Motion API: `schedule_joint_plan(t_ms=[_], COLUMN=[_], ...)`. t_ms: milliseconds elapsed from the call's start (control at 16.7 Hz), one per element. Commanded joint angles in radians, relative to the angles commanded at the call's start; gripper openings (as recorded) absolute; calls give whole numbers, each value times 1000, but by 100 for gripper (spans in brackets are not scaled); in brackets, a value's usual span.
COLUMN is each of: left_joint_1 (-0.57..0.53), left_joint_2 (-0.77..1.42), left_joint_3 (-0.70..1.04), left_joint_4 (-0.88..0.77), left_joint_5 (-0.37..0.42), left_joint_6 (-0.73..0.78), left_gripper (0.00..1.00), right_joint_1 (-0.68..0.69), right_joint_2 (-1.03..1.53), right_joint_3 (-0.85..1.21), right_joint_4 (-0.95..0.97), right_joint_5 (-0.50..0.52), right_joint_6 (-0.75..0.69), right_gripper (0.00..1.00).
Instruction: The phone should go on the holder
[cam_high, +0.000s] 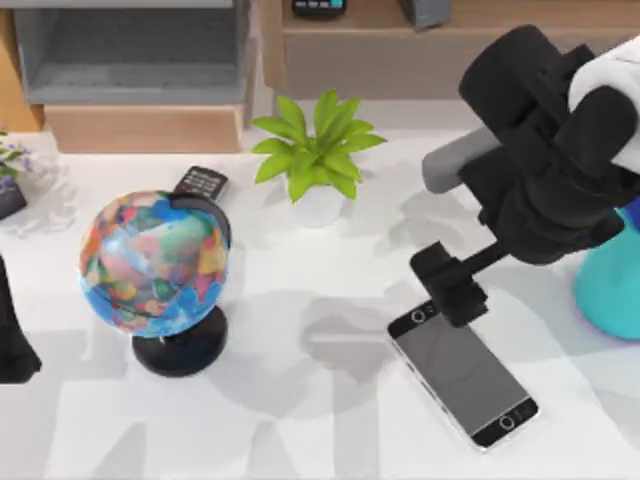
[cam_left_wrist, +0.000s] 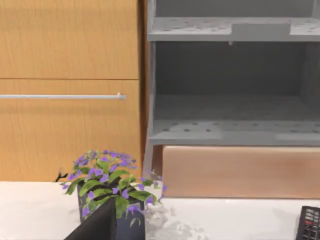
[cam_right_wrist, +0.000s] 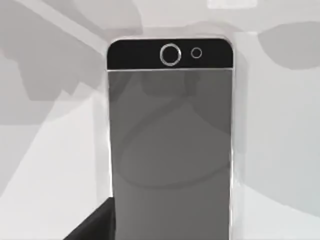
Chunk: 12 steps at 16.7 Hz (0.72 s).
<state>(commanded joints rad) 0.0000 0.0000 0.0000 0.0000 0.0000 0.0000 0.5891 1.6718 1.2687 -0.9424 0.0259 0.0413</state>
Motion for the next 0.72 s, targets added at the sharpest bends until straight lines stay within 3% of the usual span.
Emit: schedule_joint_plan(t_ms=[300, 720], left_joint_1=[0, 0], left_joint_2=[0, 0], left_joint_3=[0, 0], left_joint_4=[0, 0], left_joint_5=[0, 0], left_joint_6=[0, 0], left_gripper=[100, 100], right_joint_1=[47, 47], right_joint_2=[176, 187], right_joint_3=[47, 44], right_joint_4=[-83, -82], right_joint_5=[-22, -24], right_joint_6=[40, 44], right_gripper=[100, 100])
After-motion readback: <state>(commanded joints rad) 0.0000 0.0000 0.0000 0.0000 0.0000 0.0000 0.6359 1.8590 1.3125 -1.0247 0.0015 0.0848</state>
